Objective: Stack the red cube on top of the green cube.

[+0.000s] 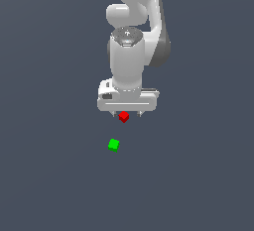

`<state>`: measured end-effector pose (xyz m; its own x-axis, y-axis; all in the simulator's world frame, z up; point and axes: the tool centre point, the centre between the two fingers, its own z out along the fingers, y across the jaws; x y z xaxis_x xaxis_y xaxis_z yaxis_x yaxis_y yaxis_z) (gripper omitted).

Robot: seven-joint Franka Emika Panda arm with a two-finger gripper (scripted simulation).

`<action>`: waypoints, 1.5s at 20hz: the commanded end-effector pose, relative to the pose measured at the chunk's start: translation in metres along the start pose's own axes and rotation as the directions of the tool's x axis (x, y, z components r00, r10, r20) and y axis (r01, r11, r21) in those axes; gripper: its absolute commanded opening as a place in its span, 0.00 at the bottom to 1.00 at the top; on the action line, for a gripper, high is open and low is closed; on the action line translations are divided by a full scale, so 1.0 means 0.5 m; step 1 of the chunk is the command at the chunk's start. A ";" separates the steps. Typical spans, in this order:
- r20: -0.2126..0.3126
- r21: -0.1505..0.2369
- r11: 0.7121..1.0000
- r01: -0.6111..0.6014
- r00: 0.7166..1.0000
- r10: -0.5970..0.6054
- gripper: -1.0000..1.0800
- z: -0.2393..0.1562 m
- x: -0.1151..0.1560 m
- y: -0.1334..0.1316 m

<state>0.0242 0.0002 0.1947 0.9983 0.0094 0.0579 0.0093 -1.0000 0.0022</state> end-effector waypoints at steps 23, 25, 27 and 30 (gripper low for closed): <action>0.027 -0.017 0.932 -0.363 0.931 0.363 0.96 0.128 -0.112 0.039; 0.031 -0.020 0.909 -0.417 0.908 0.417 0.96 0.148 -0.131 0.041; 0.034 -0.023 0.885 -0.465 0.884 0.466 0.96 0.166 -0.149 0.041; 0.038 -0.028 0.850 -0.525 0.850 0.526 0.96 0.190 -0.172 0.041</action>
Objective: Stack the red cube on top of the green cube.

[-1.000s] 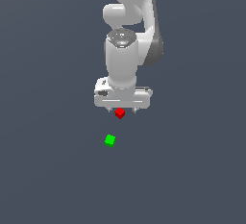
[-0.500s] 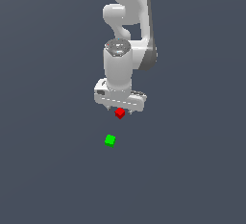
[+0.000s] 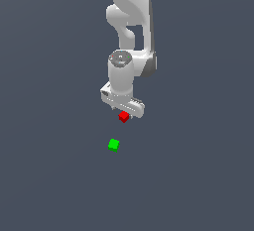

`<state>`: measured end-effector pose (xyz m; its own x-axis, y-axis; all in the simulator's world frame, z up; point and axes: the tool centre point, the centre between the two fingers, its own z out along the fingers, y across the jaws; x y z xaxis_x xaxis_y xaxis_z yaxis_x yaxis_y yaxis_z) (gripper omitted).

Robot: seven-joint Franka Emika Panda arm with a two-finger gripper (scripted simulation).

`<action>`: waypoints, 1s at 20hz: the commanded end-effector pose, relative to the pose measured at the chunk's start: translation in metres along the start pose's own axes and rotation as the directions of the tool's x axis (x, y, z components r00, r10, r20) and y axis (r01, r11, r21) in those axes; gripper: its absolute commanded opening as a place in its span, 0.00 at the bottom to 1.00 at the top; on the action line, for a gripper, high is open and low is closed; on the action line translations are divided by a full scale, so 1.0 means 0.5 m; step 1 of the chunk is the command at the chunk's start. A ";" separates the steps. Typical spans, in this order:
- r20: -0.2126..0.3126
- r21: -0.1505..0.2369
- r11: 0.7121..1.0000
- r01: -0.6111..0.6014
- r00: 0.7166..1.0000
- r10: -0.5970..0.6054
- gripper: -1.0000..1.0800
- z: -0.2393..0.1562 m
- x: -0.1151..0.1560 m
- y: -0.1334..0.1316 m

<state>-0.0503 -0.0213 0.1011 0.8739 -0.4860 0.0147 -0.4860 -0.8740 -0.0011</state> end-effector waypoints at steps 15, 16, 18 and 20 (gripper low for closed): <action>0.015 -0.005 0.983 -0.183 0.983 0.183 0.96 0.066 -0.054 0.019; 0.015 -0.004 0.983 -0.181 0.983 0.181 0.96 0.065 -0.053 0.018; 0.015 -0.004 0.985 -0.173 0.985 0.173 0.96 0.063 -0.051 0.017; 0.014 -0.004 0.985 -0.170 0.985 0.170 0.96 0.061 -0.050 0.017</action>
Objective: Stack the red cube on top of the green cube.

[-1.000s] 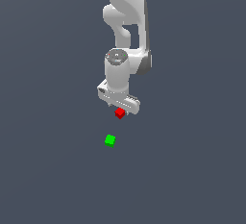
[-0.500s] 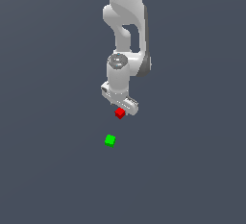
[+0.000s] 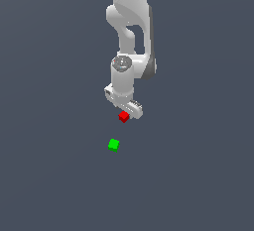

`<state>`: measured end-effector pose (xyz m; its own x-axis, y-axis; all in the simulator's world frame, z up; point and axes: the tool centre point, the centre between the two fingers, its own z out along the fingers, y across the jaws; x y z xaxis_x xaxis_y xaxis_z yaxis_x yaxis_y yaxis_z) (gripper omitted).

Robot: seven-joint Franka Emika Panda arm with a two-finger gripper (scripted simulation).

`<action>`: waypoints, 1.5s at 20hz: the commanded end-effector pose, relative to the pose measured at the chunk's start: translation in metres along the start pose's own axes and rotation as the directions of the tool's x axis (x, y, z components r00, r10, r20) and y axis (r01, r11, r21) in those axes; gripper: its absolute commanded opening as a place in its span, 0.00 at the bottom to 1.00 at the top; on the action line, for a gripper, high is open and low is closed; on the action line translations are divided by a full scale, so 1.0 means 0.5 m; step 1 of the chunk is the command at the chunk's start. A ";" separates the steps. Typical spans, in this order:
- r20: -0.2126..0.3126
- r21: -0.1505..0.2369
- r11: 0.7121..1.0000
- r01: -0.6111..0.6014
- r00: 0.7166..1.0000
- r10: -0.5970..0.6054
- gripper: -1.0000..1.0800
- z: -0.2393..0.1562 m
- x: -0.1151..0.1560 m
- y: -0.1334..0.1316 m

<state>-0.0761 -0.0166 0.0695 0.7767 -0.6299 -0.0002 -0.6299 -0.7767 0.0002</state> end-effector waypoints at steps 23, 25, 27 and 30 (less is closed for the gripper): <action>0.000 0.000 1.000 0.002 1.000 -0.002 0.00 0.099 0.000 0.000; 0.000 0.000 1.000 0.002 1.000 -0.002 0.00 0.099 0.000 0.000; 0.000 0.000 1.000 0.002 1.000 -0.002 0.00 0.099 0.000 0.000; 0.000 0.000 1.000 0.002 1.000 -0.002 0.00 0.099 0.000 0.000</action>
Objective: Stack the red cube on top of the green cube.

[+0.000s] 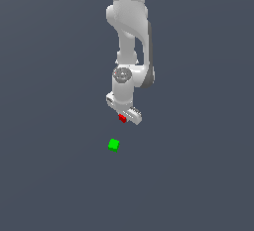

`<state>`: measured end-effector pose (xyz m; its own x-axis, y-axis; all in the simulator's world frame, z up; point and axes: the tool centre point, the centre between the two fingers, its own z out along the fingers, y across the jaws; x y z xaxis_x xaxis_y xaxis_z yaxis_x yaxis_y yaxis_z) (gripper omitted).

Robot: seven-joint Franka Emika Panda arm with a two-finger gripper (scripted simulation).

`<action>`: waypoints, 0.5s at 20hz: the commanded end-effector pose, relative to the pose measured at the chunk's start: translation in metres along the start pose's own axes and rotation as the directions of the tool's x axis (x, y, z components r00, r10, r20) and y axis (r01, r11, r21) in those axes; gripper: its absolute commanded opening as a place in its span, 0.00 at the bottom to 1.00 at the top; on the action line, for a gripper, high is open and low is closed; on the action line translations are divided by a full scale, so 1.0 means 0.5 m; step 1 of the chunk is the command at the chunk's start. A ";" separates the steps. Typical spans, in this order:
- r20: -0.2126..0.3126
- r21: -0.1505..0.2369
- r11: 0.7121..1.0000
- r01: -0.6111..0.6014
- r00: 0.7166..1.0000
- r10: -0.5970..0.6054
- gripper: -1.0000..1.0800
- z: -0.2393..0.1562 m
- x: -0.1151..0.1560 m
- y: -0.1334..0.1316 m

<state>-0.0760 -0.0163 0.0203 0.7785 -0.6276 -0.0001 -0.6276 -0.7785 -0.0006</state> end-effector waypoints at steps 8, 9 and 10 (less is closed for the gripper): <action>0.000 0.000 1.000 0.000 1.000 0.000 0.00 -0.025 -0.001 0.000; 0.000 0.000 1.000 0.000 1.000 0.000 0.00 -0.033 -0.001 0.000; 0.000 0.000 1.000 0.000 1.000 0.000 0.00 -0.042 -0.001 0.001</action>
<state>-0.0770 -0.0160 0.0349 0.7786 -0.6275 -0.0013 -0.6275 -0.7786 0.0002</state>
